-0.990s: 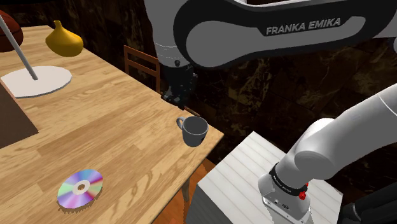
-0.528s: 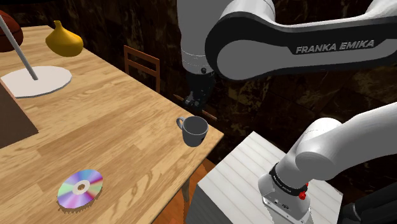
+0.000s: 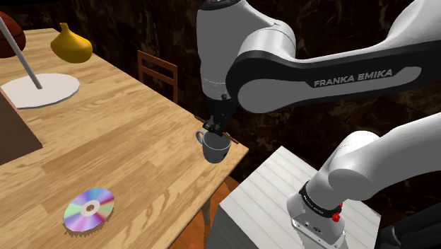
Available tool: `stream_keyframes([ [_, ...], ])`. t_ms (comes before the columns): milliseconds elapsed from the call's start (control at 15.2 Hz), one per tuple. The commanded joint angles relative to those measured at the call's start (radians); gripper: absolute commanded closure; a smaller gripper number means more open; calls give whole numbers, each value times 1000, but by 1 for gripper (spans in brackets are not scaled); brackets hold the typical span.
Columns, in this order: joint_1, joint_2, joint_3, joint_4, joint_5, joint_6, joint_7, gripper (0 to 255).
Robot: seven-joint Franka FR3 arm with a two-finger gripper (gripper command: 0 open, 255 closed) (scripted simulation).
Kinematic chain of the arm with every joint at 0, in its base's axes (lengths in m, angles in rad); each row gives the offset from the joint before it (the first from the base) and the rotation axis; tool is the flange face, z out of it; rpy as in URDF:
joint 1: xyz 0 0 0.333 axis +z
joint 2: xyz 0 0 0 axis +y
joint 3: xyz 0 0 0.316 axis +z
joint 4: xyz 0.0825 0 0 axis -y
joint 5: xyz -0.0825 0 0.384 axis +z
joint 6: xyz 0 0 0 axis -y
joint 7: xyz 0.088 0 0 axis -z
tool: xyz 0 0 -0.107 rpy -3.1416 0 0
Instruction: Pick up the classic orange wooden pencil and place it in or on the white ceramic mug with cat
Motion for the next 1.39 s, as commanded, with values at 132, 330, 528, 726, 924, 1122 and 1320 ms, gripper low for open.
stream_keyframes([
  [132, -3, 20, 13, -36, -3, 55, 13, 255],
  [330, -3, 28, 18, -53, -5, 79, 19, 255],
  [528, -3, 28, 18, -53, -5, 79, 19, 255],
  [726, -3, 28, 18, -53, -5, 79, 19, 255],
  [924, -3, 29, 19, -51, -5, 77, 20, 0],
  [1122, -3, 28, 18, -53, -5, 79, 19, 0],
  [1320, 0, 15, 12, 39, -2, -25, 15, 0],
])
